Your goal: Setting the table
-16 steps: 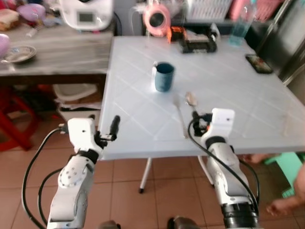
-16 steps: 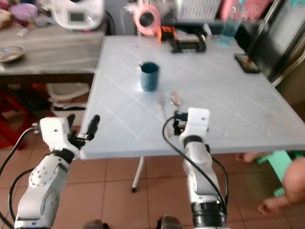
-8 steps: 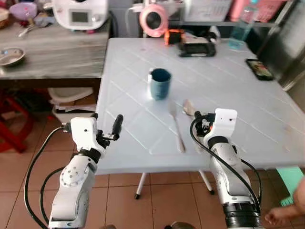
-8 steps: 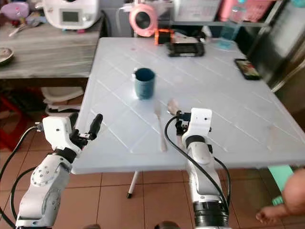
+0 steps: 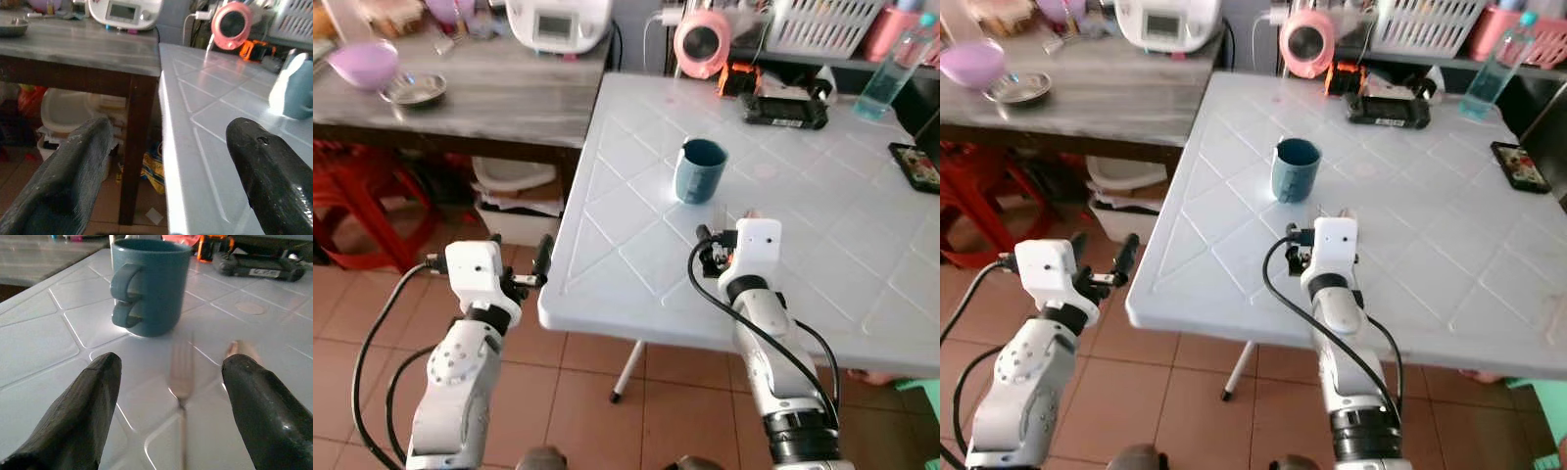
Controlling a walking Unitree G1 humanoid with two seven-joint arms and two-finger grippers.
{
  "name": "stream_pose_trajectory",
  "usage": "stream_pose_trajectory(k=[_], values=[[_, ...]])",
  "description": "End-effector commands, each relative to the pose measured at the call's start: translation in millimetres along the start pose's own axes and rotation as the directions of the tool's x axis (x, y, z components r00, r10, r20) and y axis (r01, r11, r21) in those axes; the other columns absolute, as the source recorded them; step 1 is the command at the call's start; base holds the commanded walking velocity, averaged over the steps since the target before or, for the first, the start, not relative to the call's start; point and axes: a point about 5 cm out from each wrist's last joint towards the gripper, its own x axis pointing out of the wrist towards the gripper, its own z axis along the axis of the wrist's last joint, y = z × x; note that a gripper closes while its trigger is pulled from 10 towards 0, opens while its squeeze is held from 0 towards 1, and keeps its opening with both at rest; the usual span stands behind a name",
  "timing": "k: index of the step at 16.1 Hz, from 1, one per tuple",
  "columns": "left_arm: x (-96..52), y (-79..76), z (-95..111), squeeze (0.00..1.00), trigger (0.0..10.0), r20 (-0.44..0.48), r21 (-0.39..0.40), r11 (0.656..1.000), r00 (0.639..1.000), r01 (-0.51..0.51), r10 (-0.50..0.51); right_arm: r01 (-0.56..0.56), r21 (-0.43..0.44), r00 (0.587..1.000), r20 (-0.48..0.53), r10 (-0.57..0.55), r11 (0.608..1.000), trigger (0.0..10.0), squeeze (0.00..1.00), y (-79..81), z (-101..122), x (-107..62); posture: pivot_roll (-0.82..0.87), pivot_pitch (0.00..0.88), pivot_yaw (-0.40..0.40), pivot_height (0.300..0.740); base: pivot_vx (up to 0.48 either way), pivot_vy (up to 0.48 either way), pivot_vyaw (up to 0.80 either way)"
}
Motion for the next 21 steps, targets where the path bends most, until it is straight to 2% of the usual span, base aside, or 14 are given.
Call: stream_pose_trajectory(k=[1,4,9,12,15,18,19,21], values=[[-0.3,-1.8,1,0.0,10.0,-0.003,0.004,1.0,1.0,0.008,-0.008,0.019,0.002,1.0,-0.015,-0.019,1.0,10.0,0.0,-3.6,-2,0.0,0.04,0.0,-0.018,0.74,0.0,0.0,0.0],[-0.8,-1.3,1,0.0,10.0,-0.011,0.006,1.0,1.0,0.014,-0.014,0.082,-0.017,0.994,-0.068,-0.083,0.996,10.0,0.0,-12.6,-11,0.9,0.04,0.003,-0.018,0.74,0.0,0.0,0.0],[-4.5,3.1,1,0.0,10.0,-0.024,0.018,1.0,1.0,0.013,-0.013,0.069,-0.029,0.994,-0.083,-0.071,0.997,10.0,0.0,-19.4,-7,9.9,0.04,0.032,-0.008,0.74,0.0,0.0,0.0],[-13.4,-3.0,-2,0.0,10.0,-0.049,0.025,0.999,0.998,0.046,-0.045,0.05,-0.033,0.995,-0.08,-0.052,0.998,10.0,0.0,-15.7,-4,15.0,0.05,0.054,0.001,0.74,0.0,0.0,0.0],[-14.6,0.8,0,0.0,10.0,-0.058,0.027,0.999,0.998,0.036,-0.034,0.033,-0.017,0.997,-0.065,-0.034,0.999,10.0,0.0,-9.4,2,21.5,0.05,0.074,0.012,0.74,0.0,0.0,0.0],[-16.3,0.5,0,0.0,10.0,-0.072,0.032,0.999,0.997,0.044,-0.042,0.016,-0.01,0.997,-0.07,-0.017,1.0,10.0,0.0,-2.3,3,22.4,0.06,0.079,0.017,0.74,0.0,0.0,0.0],[-16.5,1.1,1,0.0,10.0,-0.076,0.045,0.998,0.996,0.045,-0.041,0.014,0.017,0.996,-0.084,-0.013,1.0,10.0,0.0,-1.1,2,21.8,0.06,0.083,0.019,0.74,0.0,0.0,0.0],[-17.0,6.9,5,0.0,10.0,-0.077,0.059,0.998,0.997,0.036,-0.031,0.016,0.021,0.997,-0.082,-0.014,1.0,10.0,0.0,-1.3,3,21.1,0.07,0.092,0.019,0.74,0.0,0.0,0.0]])
